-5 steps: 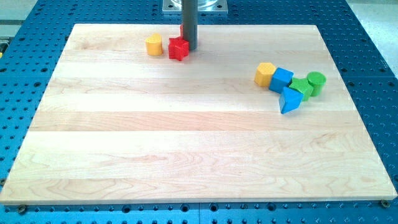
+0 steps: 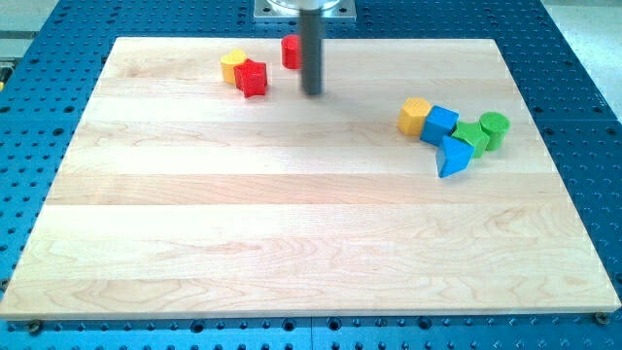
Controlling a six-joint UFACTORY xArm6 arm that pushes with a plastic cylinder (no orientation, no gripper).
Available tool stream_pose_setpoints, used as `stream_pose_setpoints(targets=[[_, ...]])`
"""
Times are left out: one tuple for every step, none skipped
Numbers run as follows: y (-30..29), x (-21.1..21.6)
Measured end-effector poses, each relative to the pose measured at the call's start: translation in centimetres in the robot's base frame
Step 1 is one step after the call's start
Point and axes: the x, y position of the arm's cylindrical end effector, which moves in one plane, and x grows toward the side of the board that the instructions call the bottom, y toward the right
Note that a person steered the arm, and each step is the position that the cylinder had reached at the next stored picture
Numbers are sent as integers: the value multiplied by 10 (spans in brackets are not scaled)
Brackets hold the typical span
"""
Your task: Push the red circle to the top of the red star
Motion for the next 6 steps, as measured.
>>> stream_pose_setpoints(targets=[[7,-43],[-8,-72],[-61,-63],[-73,-58],[-75,-57],[-85,-58]])
